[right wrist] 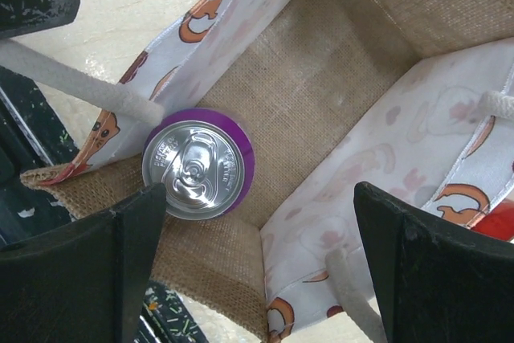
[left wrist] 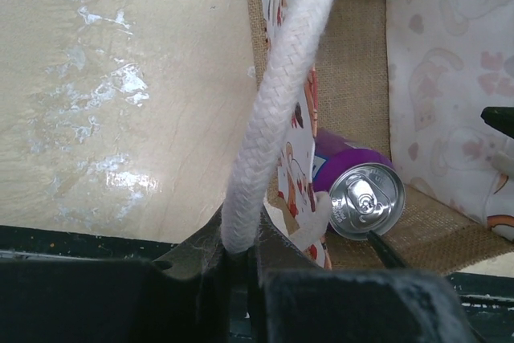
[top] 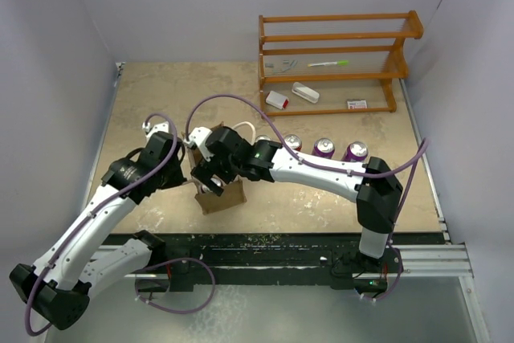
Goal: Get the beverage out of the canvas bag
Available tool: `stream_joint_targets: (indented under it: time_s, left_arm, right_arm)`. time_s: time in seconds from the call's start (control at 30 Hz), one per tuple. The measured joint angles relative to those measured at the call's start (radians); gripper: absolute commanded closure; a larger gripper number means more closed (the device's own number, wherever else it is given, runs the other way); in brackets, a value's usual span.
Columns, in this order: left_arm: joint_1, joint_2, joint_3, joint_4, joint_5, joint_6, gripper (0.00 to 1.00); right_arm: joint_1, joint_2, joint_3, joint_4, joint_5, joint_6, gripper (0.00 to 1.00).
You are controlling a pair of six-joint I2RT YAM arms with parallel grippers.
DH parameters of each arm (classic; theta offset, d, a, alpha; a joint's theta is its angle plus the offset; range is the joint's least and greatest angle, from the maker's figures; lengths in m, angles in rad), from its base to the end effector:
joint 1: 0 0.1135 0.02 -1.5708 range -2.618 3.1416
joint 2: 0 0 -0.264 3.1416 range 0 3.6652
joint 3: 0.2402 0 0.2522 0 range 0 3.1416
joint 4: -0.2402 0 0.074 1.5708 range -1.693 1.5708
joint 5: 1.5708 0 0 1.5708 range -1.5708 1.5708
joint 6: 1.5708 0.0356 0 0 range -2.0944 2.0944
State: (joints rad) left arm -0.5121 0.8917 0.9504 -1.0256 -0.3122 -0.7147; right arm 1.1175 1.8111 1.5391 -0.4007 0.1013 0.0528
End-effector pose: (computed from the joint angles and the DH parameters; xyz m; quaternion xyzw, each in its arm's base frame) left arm 0.1417 -0.0671 0.3044 -0.1414 0.9336 -0.0477 0.3257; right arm 0.1874 0.3764 0.2937 -0.4377 0.7864 0.2014 0.3866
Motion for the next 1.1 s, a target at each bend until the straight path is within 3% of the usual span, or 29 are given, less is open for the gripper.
stream_joint_targets:
  time_s: [0.47,1.1]
  left_arm:
    - [0.000,-0.021,0.000,0.000,-0.010,-0.008,1.00]
    - [-0.001,-0.024,0.000,0.000,-0.010,-0.008,1.00]
  right_arm:
    - [0.001,0.000,-0.027,0.048,-0.067,0.001,0.00]
    - [0.029,0.063,-0.006,0.055,-0.046,0.053,0.00]
